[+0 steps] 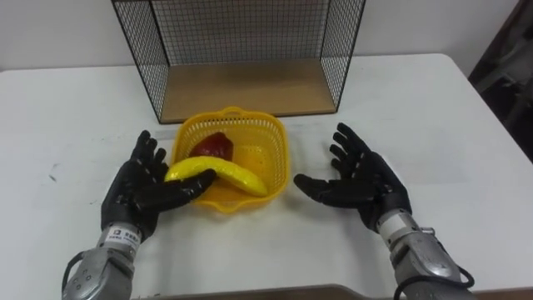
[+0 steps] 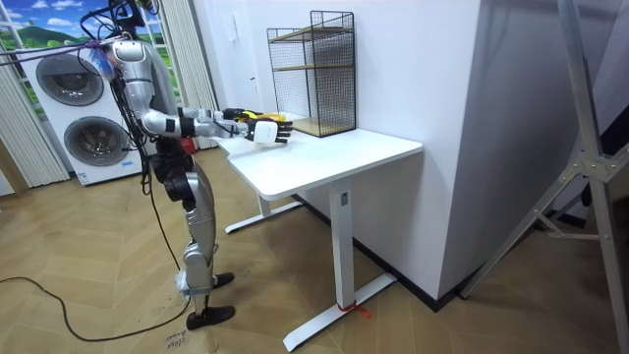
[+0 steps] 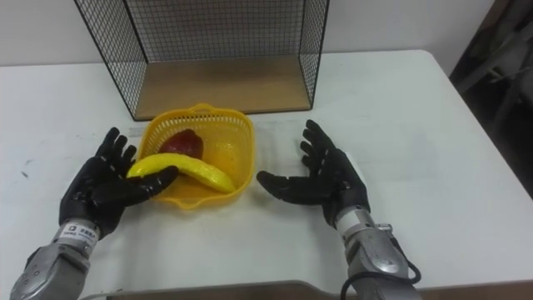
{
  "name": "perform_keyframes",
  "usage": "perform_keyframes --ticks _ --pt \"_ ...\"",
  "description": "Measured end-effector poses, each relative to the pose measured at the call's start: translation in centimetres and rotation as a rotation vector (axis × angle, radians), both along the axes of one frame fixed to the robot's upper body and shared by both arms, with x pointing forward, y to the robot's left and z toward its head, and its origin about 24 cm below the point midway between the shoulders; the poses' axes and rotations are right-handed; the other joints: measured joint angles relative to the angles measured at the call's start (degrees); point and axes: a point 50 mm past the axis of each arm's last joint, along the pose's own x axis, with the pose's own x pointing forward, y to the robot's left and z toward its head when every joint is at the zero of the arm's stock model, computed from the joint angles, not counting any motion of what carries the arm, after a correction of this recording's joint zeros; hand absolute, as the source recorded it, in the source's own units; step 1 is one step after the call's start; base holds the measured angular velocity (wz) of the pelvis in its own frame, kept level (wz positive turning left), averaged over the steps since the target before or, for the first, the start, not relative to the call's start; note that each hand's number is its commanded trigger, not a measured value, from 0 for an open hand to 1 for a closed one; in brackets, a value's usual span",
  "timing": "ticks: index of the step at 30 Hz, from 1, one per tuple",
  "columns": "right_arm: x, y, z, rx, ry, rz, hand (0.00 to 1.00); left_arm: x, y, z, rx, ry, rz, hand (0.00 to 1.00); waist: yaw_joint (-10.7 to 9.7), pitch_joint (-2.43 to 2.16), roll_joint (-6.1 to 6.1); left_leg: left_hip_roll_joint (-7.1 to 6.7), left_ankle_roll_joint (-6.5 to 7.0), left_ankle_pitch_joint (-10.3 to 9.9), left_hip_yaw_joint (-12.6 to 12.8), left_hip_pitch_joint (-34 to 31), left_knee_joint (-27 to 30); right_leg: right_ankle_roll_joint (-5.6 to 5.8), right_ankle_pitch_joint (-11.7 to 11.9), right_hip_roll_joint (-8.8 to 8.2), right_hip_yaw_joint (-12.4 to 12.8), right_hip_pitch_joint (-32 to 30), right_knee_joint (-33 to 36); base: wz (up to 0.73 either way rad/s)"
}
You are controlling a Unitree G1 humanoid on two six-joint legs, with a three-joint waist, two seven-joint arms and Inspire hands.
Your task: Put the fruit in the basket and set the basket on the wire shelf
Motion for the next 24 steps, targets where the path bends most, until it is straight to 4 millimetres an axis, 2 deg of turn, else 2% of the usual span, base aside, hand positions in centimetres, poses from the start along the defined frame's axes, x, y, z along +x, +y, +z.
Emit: perform_keyframes --ticks 6,16,24 --pt "0.0 0.9 0.0 0.03 -0.007 0.043 0.0 0.0 -0.7 -0.4 -0.031 0.003 -0.021 0.0 0.9 -0.08 0.15 0.0 0.0 0.02 -0.13 -0.41 0.15 0.02 0.01 0.03 -0.03 -0.44 -0.02 0.0" --pt "0.0 1.4 0.0 0.066 -0.004 0.063 0.0 0.1 -0.9 -0.3 -0.035 -0.001 -0.034 0.0 0.89 -0.16 0.44 -0.06 0.0 0.02 -0.29 -0.45 0.12 0.02 0.01 0.02 -0.05 -0.45 -0.04 0.0" --pt "0.0 2.0 0.2 0.147 -0.009 0.092 0.0 1.3 -1.5 0.3 -0.042 -0.023 -0.06 0.0 0.97 -0.17 1.26 -0.02 0.01 0.02 0.06 -0.32 0.13 0.02 0.01 -0.02 0.05 -0.5 -0.03 -0.01"
